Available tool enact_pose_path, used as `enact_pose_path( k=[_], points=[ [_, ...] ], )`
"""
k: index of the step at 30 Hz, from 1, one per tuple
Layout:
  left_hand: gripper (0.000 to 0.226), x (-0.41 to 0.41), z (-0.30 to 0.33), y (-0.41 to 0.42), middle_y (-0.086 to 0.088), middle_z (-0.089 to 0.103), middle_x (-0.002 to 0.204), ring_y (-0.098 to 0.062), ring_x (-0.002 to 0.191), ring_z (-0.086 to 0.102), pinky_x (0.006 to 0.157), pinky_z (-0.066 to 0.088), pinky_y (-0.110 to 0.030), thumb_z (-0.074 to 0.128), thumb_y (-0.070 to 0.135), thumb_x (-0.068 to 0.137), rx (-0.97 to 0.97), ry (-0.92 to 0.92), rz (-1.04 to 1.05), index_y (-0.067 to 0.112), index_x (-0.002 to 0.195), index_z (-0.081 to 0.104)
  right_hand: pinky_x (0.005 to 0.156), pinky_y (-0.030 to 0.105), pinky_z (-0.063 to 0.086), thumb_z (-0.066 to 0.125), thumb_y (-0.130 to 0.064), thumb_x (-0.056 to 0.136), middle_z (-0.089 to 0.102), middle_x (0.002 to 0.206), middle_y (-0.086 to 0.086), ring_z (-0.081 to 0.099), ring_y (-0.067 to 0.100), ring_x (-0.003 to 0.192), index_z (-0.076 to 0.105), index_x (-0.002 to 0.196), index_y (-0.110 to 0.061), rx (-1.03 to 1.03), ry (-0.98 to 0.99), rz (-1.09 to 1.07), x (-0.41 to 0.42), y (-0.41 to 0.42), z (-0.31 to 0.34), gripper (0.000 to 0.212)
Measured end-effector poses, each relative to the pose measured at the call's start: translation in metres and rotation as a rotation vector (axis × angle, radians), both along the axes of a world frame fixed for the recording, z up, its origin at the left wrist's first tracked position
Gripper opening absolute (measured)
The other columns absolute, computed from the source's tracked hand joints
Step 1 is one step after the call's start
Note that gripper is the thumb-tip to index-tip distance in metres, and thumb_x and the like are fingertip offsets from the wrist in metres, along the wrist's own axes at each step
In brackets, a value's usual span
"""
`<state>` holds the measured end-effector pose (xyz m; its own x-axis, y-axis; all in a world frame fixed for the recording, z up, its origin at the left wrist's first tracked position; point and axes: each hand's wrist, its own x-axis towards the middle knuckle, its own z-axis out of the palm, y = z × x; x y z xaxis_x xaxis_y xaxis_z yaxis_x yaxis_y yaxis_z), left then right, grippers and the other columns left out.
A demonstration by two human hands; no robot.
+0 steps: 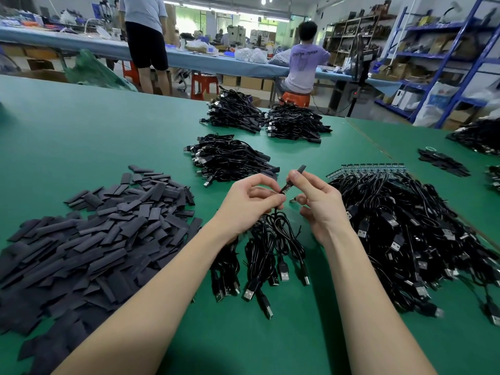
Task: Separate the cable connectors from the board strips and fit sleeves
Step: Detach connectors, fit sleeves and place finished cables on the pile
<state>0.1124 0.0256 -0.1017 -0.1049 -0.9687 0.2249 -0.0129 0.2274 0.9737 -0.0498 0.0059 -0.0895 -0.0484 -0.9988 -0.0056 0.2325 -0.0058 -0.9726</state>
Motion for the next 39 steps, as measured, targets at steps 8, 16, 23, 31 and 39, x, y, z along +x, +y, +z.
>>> enact_pose_path(
  k=[8,16,23,31,39],
  points=[
    [0.012,-0.008,-0.003,0.003,-0.003,0.077,0.077,-0.016,0.074,0.076,0.073,0.057,-0.022,0.081,0.006,0.082,-0.191,-0.063,0.161,0.013,0.089,0.074,0.045,0.015,0.032,0.090,-0.041,0.065,0.077,0.090,-0.010,0.045,0.002,0.051,0.079,0.090,-0.022,0.011,0.006,-0.045,0.002,-0.001,-0.001,0.034],
    [0.019,-0.007,-0.003,0.002,-0.005,0.077,0.079,-0.020,0.077,0.076,0.078,0.060,-0.028,0.082,0.006,0.081,-0.175,0.026,0.181,0.016,0.089,0.068,0.048,0.017,0.032,0.089,-0.043,0.069,0.070,0.092,-0.006,0.044,0.005,0.058,0.078,0.107,-0.019,0.037,0.072,0.059,0.008,0.002,-0.007,0.046],
    [0.022,-0.005,-0.006,-0.002,-0.010,0.077,0.080,-0.023,0.080,0.077,0.081,0.059,-0.029,0.082,0.012,0.083,-0.090,0.137,0.119,0.018,0.087,0.061,0.060,0.019,0.041,0.078,-0.038,0.088,0.077,0.105,0.005,0.052,0.007,0.066,0.072,0.110,-0.030,-0.123,0.071,0.058,0.016,0.007,-0.005,0.023],
    [0.022,-0.004,-0.008,-0.002,-0.010,0.078,0.083,-0.023,0.085,0.077,0.076,0.054,-0.020,0.082,0.017,0.084,-0.046,0.159,0.063,0.016,0.091,0.061,0.054,0.016,0.042,0.078,-0.024,0.090,0.078,0.089,-0.005,0.054,0.002,0.063,0.077,0.099,-0.040,-0.282,0.129,-0.010,0.011,0.010,-0.001,0.019],
    [0.022,-0.002,-0.006,-0.001,-0.011,0.078,0.083,-0.024,0.085,0.076,0.072,0.053,-0.018,0.082,0.016,0.084,-0.028,0.162,0.047,0.017,0.090,0.061,0.055,0.014,0.041,0.081,-0.019,0.086,0.077,0.083,-0.009,0.053,0.001,0.060,0.082,0.090,-0.036,-0.251,0.067,-0.042,0.011,0.011,0.001,0.017]
  ],
)
